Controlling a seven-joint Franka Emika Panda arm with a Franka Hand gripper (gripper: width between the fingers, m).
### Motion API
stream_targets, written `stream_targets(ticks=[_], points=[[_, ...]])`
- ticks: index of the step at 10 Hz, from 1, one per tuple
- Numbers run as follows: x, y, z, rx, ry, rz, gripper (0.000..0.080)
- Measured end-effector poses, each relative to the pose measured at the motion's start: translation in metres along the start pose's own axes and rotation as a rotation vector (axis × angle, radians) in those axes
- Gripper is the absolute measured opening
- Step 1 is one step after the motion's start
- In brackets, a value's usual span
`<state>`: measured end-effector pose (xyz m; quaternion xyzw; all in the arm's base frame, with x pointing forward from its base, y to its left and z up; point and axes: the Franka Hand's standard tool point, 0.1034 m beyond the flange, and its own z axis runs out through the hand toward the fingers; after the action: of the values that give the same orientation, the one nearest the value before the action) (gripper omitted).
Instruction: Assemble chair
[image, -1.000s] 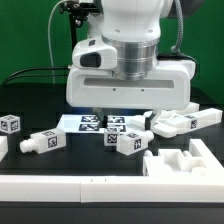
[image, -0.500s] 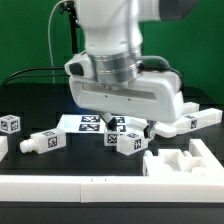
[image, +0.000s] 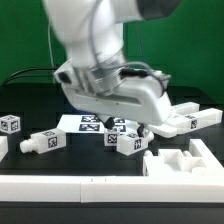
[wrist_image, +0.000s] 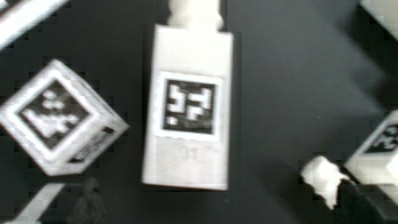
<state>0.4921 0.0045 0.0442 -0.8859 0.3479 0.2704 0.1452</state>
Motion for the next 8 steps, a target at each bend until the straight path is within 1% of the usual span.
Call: stream_targets(ticks=[1, 2, 3, 4, 5, 6, 7, 8], points=[[0.005, 0.001, -0.001, -0.003, -0.066, 0.008, 0.0648], [0.005, 0.004, 0.001, -0.009, -0.114, 0.011, 0.0648], [0.002, 0.008, 0.003, -0.020, -0.191, 0.015, 0.0648], [0.004, 0.011, 0.006, -0.029, -0.275, 0.021, 0.0648], [0.010, 0.012, 0.011, -0.011, -0.324, 0.040, 0.0648], [0.013, 0.013, 0.021, 0.004, -0.343, 0.064, 0.0648], [0.012, 0.013, 0.028, 0.010, -0.357, 0.076, 0.0648], [0.011, 0.014, 0.032, 0.007, -0.361, 0.078, 0.0648]])
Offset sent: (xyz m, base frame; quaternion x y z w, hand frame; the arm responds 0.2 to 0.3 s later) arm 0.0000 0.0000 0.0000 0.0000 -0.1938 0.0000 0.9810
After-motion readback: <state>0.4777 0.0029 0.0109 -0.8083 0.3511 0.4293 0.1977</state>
